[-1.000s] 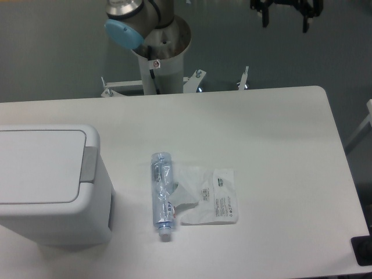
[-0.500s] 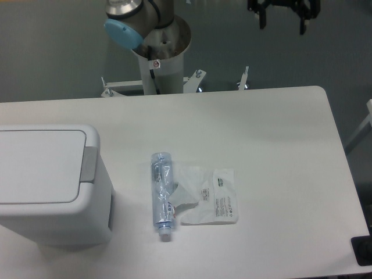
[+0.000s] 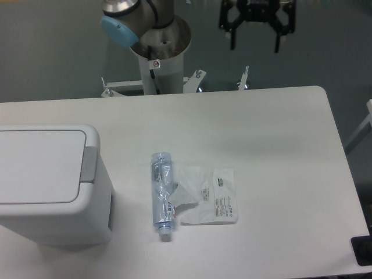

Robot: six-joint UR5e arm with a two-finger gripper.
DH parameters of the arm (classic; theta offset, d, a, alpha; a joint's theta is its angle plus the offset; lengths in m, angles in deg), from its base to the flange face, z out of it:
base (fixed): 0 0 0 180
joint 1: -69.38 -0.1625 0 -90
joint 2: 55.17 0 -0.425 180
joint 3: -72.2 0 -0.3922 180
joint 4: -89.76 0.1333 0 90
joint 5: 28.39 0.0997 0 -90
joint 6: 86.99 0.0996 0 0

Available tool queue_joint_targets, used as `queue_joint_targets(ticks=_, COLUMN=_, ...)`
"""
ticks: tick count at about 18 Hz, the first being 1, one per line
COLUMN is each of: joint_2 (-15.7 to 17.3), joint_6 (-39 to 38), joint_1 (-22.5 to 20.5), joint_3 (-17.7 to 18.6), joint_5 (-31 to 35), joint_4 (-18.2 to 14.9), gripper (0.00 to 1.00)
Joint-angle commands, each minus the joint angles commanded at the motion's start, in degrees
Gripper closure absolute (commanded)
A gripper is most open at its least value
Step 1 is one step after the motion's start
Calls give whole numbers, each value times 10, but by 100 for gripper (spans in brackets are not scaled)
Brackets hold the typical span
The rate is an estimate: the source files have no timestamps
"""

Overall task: Open the trash can
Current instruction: 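Move the open gripper down toward the white trash can lid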

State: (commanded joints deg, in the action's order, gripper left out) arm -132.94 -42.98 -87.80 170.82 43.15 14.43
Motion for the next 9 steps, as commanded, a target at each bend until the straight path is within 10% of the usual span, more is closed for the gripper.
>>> queue_joint_targets(ticks=9, joint_2=-81, joint_6=-312, joint_1=154, joint_3=-21, joint_5=-30, joint_4=163, gripper=0)
